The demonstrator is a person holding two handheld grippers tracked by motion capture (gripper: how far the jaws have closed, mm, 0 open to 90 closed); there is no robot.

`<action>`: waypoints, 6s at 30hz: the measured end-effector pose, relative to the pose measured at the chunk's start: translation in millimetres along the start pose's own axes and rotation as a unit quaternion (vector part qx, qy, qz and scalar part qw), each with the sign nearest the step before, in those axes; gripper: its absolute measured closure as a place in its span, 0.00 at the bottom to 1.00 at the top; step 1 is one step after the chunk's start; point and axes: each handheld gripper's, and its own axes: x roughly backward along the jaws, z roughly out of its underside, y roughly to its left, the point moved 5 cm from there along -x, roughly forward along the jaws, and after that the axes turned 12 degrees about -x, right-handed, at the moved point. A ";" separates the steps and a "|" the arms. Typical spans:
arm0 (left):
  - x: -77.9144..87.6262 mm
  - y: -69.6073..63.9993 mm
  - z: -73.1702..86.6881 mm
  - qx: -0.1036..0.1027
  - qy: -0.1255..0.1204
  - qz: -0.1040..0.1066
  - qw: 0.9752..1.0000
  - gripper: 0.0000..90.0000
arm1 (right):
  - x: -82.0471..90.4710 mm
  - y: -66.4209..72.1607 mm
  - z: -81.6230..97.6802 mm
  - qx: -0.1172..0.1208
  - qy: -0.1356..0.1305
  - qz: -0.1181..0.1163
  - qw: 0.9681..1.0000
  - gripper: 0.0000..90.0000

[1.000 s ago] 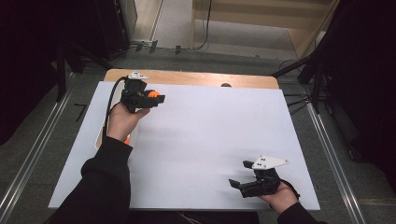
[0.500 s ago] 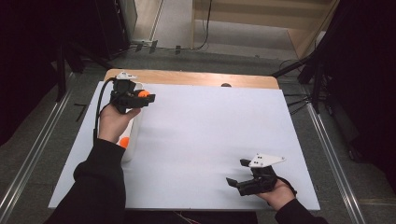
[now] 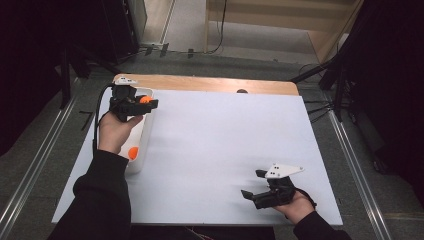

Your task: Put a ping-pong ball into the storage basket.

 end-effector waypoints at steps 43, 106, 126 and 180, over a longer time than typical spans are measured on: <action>-3.8 30.0 13.9 0.026 -0.007 -0.066 0.997 0.56 | 1.0 -0.4 1.7 -0.002 0.002 0.000 1.000 0.10; -47.3 47.1 36.5 0.071 0.044 -0.111 0.990 0.56 | 2.4 -2.1 3.5 -0.007 0.000 0.005 1.000 0.10; -27.1 35.8 9.7 0.075 0.000 -0.071 0.995 0.35 | 5.8 -8.6 5.5 -0.017 -0.005 0.005 1.000 0.10; -4.2 -61.2 15.2 -0.038 -0.011 0.112 0.993 0.35 | 9.5 -0.2 8.9 -0.005 -0.002 0.011 1.000 0.10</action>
